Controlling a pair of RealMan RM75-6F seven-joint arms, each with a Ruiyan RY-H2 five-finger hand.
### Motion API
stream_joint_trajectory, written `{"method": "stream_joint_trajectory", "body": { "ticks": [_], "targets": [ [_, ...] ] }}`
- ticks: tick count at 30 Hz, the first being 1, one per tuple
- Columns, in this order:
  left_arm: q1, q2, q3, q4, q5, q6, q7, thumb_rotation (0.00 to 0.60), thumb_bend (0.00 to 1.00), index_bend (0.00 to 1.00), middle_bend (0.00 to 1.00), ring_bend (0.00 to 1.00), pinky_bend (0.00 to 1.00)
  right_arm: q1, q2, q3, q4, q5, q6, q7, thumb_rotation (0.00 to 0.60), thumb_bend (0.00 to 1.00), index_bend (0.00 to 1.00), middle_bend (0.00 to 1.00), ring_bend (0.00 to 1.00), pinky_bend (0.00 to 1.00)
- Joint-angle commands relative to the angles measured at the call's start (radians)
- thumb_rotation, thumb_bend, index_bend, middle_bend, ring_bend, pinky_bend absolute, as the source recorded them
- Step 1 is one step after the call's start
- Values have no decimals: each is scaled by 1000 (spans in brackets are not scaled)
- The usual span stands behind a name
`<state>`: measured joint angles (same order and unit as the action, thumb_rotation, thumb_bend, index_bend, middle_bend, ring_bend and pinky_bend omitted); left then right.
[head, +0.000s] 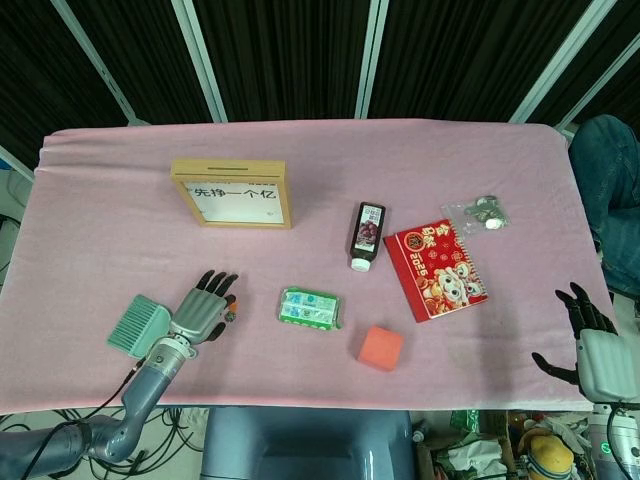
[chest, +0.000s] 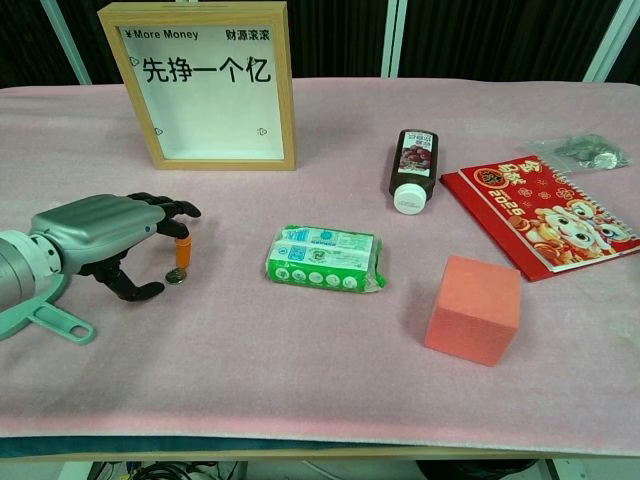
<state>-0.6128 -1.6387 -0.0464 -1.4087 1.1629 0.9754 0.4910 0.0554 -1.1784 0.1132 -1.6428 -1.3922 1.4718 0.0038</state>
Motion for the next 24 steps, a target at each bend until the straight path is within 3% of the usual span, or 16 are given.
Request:
{"method": "stream_joint_trajectory", "body": {
  "ticks": [1,24],
  "targets": [
    [1,0,0,-1,-2,2,2,600,364,418,59,0,0,0,0,0,-1,0,0,0,600,62,132,22,141,212],
    [4,2,1,-24,3,18,12,600,364,415,59,0,0,2,-2,0,-1,2,-3,-4,600,63,133,22,141,212]
  ]
}}
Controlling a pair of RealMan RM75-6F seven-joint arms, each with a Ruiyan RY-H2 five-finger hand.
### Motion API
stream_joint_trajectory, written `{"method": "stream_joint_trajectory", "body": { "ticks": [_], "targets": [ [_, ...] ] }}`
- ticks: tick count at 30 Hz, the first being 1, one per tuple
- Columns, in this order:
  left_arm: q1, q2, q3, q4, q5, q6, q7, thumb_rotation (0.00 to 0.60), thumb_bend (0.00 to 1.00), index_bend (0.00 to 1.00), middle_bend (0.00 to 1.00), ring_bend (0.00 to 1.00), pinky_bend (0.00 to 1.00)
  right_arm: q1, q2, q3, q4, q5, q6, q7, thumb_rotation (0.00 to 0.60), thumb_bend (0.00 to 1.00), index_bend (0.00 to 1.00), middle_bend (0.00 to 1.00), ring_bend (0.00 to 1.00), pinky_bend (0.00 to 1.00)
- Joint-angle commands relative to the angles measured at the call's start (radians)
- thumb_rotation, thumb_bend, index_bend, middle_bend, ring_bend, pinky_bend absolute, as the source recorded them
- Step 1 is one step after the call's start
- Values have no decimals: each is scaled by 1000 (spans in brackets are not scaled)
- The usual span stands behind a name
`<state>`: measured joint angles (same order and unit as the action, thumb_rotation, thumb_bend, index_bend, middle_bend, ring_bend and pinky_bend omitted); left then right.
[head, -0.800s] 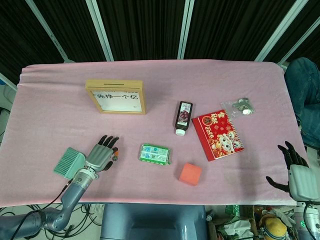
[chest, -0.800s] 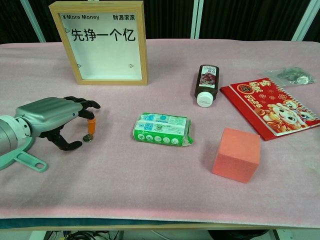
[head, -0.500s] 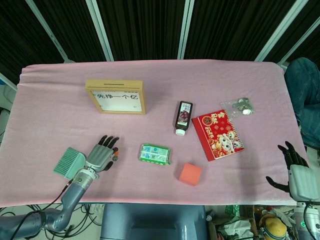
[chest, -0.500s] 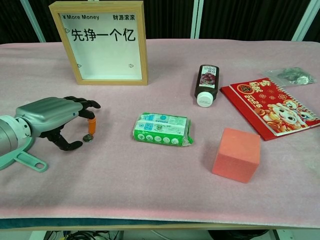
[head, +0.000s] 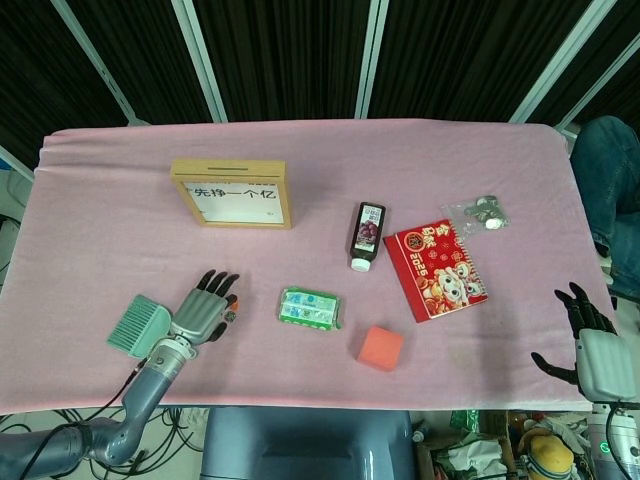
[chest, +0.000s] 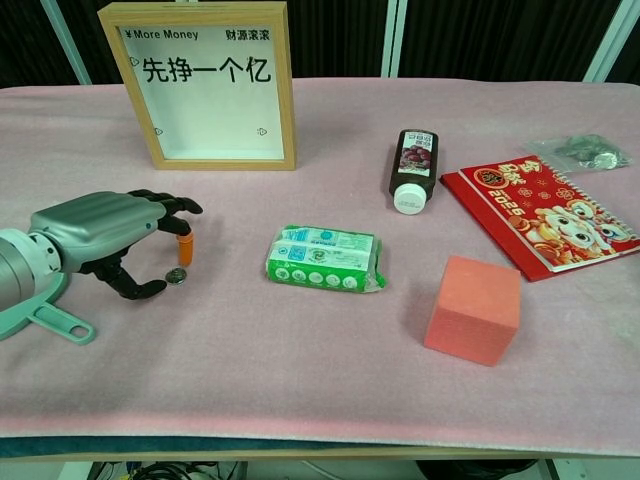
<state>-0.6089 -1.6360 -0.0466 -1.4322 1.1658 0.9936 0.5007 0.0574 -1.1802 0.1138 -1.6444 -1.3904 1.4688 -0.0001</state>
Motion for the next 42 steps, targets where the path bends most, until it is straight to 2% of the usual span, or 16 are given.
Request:
{"method": "stream_joint_trajectory", "body": {
  "ticks": [1,42],
  "targets": [
    [-1,-1,1,0,0,0,4,600,364,415,60,0,0,0,0,0,0,0,-1,0,600,63,133,22,141,212],
    [6,1,16,-9,2,5,26,600,364,418,60,0,0,1,-2,1,-2,5,-2,-4,600,64,133,22,141,212]
  ]
}}
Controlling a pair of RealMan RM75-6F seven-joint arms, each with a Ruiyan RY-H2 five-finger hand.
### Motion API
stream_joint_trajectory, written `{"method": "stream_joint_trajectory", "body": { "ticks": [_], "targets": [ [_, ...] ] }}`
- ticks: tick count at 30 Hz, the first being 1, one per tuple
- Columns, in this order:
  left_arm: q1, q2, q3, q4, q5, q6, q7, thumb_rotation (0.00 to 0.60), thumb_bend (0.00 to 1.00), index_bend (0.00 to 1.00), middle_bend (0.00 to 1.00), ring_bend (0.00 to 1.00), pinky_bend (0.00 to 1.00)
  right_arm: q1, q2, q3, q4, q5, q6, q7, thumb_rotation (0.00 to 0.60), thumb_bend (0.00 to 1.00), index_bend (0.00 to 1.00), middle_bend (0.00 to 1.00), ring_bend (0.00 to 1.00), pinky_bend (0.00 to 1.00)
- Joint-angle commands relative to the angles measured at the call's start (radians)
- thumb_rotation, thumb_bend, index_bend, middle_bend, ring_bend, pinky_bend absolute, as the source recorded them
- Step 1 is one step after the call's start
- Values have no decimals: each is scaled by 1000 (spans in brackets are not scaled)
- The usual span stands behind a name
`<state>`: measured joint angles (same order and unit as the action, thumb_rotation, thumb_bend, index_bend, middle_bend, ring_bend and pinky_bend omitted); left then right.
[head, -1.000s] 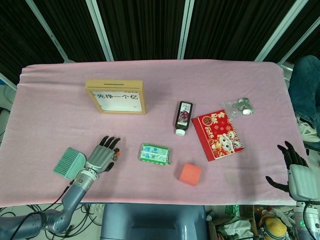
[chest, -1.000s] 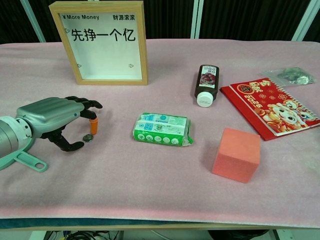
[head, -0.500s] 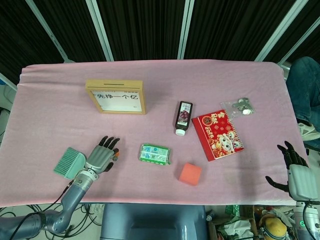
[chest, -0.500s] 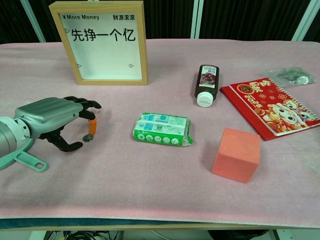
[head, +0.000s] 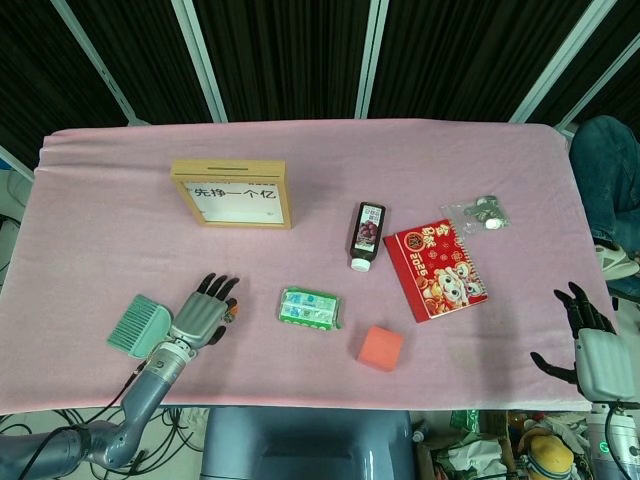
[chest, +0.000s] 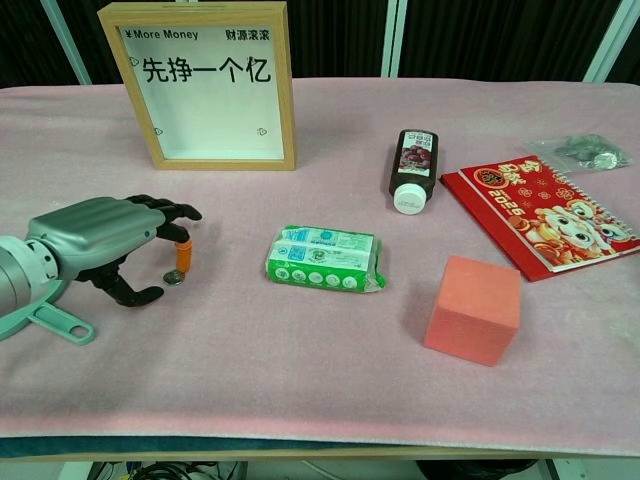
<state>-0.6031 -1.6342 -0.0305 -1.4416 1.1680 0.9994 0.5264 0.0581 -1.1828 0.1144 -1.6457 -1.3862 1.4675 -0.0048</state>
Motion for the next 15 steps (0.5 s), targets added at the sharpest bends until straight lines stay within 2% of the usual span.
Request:
{"method": "stream_joint_trajectory", "body": {
  "ticks": [1,15],
  "targets": [
    [0,-2,0,2,0,-1,1,600,364,419,60,0,0,0,1,0,-1,1,-1,0,600,63,133,22,141,212],
    [0,-11,2,16,2,-5,-1,600,364,420,60,0,0,0,2,1,-4,8,-4,1,600,65,133,22,141,212]
  ]
}}
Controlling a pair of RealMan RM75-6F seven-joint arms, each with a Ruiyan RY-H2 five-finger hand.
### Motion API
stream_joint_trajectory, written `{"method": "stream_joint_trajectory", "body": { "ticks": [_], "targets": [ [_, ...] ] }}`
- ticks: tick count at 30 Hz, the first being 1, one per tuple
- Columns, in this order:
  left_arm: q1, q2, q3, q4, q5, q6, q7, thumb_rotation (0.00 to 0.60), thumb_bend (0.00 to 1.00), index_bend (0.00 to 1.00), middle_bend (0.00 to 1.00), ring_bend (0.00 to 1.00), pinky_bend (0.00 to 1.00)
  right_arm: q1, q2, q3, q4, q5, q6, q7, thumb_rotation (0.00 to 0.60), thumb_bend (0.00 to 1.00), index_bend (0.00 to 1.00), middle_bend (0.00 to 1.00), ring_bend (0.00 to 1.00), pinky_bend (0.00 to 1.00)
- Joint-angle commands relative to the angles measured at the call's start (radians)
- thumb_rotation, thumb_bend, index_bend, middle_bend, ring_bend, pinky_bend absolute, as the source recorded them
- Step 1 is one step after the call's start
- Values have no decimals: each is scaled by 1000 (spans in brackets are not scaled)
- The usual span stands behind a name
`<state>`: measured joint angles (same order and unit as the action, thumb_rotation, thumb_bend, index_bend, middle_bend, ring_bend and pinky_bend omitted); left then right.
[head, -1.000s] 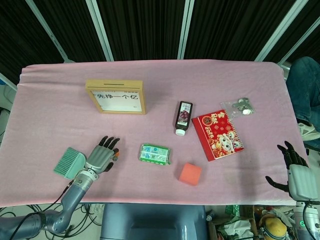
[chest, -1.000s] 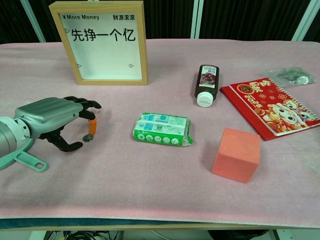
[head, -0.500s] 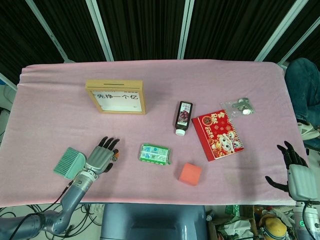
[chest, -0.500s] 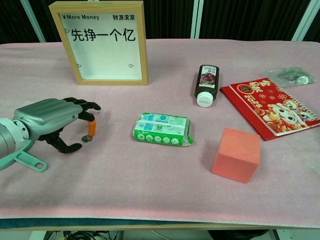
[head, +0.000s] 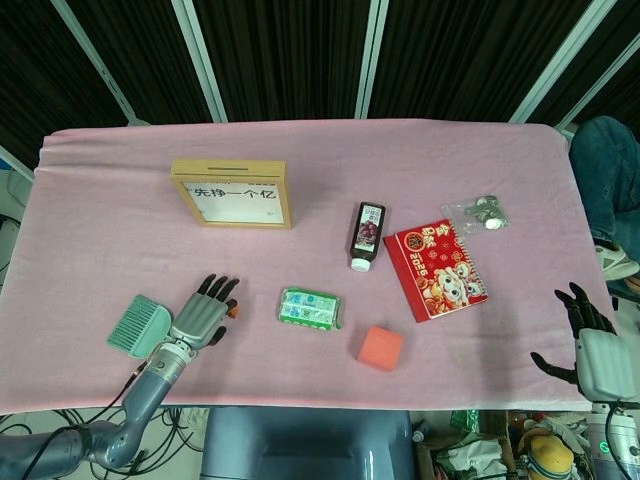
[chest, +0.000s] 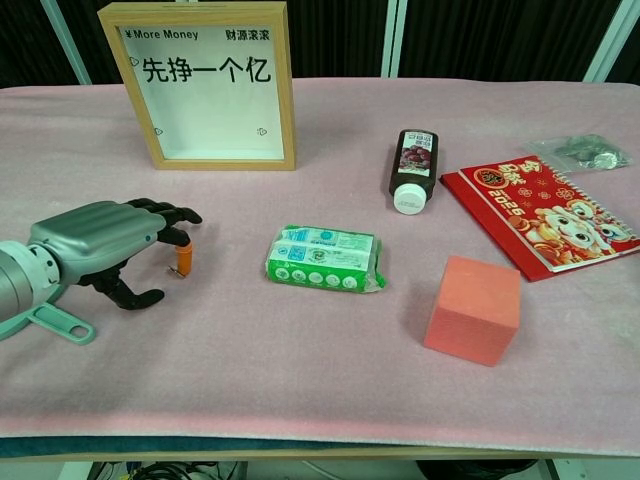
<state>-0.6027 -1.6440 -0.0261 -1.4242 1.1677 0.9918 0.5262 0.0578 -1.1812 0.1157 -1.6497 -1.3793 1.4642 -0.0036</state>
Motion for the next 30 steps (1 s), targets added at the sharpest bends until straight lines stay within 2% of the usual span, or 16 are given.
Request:
{"method": "stream_joint_trajectory", "body": {
  "ticks": [1,30],
  "targets": [
    [-1,-2,-3,-2,3,3,0,600,364,420,60,0,0,0,0,0,0,1,-1,1,600,64,133,22,141,212],
    [-6,-9,-12,9,-12,-2,11,600,389,456,61,0,0,-1,3,3,-6,15,-5,-3,600,67,133,22,142,212]
  ]
}}
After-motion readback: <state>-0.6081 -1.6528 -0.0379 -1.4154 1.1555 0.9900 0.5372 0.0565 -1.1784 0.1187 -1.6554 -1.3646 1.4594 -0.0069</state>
